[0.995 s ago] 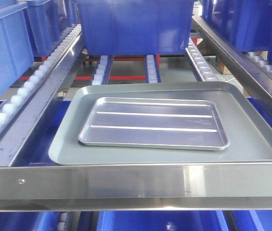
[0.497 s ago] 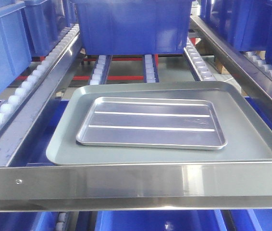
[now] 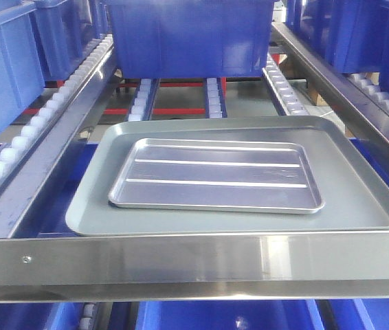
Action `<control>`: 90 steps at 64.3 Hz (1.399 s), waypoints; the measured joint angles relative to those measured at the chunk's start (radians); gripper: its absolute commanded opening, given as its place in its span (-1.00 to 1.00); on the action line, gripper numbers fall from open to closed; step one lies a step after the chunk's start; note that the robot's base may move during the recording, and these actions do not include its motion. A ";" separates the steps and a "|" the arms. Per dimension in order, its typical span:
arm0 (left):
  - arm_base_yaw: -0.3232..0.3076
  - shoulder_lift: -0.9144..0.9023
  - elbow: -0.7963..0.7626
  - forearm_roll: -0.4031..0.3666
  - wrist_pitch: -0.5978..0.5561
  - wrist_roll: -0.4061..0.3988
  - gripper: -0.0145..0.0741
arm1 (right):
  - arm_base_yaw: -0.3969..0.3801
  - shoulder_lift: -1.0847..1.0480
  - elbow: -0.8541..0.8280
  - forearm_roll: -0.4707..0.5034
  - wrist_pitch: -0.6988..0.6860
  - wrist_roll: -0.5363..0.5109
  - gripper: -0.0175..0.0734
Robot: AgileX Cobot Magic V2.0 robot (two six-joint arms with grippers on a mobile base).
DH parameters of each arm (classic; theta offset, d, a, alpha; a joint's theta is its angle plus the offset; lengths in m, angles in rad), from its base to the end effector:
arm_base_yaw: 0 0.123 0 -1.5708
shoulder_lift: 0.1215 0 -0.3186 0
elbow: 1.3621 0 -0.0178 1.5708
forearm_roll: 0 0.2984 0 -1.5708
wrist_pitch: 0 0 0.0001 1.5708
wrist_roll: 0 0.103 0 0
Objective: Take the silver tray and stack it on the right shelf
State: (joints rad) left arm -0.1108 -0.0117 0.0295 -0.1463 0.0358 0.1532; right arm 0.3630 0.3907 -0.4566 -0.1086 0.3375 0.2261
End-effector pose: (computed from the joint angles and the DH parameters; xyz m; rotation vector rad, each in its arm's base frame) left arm 0.0821 -0.0097 0.1998 0.0946 1.5345 -0.0865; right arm 0.1095 0.0376 0.3235 -0.1845 1.7547 0.3230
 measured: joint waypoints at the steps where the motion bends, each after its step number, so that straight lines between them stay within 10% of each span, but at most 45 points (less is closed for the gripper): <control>1: 0.000 0.000 0.000 0.000 0.000 0.000 -0.88 | 0.000 0.000 0.000 0.000 0.000 0.000 -0.49; 17: 0.000 0.000 0.000 0.000 0.000 0.000 -0.88 | -0.036 0.000 0.006 0.000 -0.015 -0.021 -0.49; 53: 0.000 0.000 0.000 0.000 -0.004 0.000 -0.88 | -0.395 -0.355 0.423 0.097 -0.226 -0.226 -0.49; 90: 0.000 0.000 0.000 0.000 -0.006 0.000 -0.88 | -0.411 -0.401 0.485 0.099 -0.251 -0.226 -0.49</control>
State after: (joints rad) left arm -0.1108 -0.0117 0.0295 -0.1463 0.0302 0.1532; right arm -0.0480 -0.0099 0.0281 -0.0101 0.0869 0.0000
